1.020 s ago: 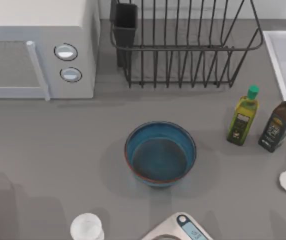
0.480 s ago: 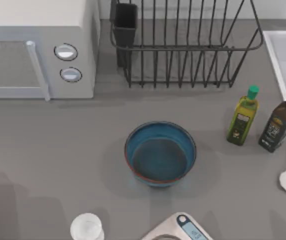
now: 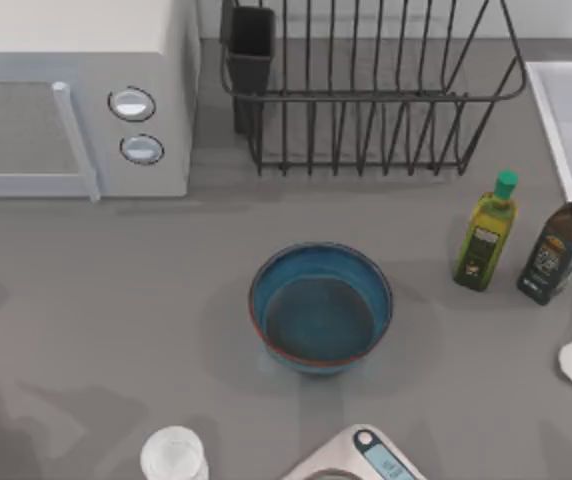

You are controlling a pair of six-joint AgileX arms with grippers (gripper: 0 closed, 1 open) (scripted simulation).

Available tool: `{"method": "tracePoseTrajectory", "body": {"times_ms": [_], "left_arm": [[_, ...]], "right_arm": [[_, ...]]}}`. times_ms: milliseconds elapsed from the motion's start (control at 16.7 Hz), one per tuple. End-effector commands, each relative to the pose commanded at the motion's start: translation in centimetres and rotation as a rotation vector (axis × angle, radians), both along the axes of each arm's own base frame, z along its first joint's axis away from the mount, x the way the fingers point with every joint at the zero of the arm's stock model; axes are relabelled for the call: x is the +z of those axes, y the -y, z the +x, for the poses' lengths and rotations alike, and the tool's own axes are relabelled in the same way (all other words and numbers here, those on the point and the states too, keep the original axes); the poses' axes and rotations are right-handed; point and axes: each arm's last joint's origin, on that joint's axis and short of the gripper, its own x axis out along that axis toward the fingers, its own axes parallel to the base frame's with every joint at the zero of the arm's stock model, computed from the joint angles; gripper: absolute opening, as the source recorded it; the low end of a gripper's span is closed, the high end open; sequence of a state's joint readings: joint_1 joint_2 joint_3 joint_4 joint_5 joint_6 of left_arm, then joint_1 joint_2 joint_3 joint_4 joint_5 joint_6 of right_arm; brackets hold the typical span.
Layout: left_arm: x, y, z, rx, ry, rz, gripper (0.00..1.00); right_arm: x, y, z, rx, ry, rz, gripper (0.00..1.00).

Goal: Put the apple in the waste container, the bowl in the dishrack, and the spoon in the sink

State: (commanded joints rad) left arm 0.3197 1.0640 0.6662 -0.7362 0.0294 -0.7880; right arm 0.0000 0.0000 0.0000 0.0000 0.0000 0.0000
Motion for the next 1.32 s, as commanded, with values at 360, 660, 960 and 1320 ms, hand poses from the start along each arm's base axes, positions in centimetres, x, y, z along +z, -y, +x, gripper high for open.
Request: {"method": "tracePoseTrajectory", "body": {"times_ms": [360,660,960,1320], "left_arm": [[0.0,3.4,-4.7,-0.385,0.475,0.372,1.00],[-2.1,5.1,-7.0,-0.600,0.814,0.708,1.00],[-4.1,6.0,-7.4,-0.692,0.968,0.889,1.00],[-4.1,6.0,-7.4,-0.693,0.971,0.893,1.00]], "right_arm": [[0.0,0.0,0.0,0.000,0.000,0.000,1.00],[0.0,0.0,0.0,0.000,0.000,0.000,1.00],[0.0,0.0,0.0,0.000,0.000,0.000,1.00],[0.0,0.0,0.0,0.000,0.000,0.000,1.00]]}}
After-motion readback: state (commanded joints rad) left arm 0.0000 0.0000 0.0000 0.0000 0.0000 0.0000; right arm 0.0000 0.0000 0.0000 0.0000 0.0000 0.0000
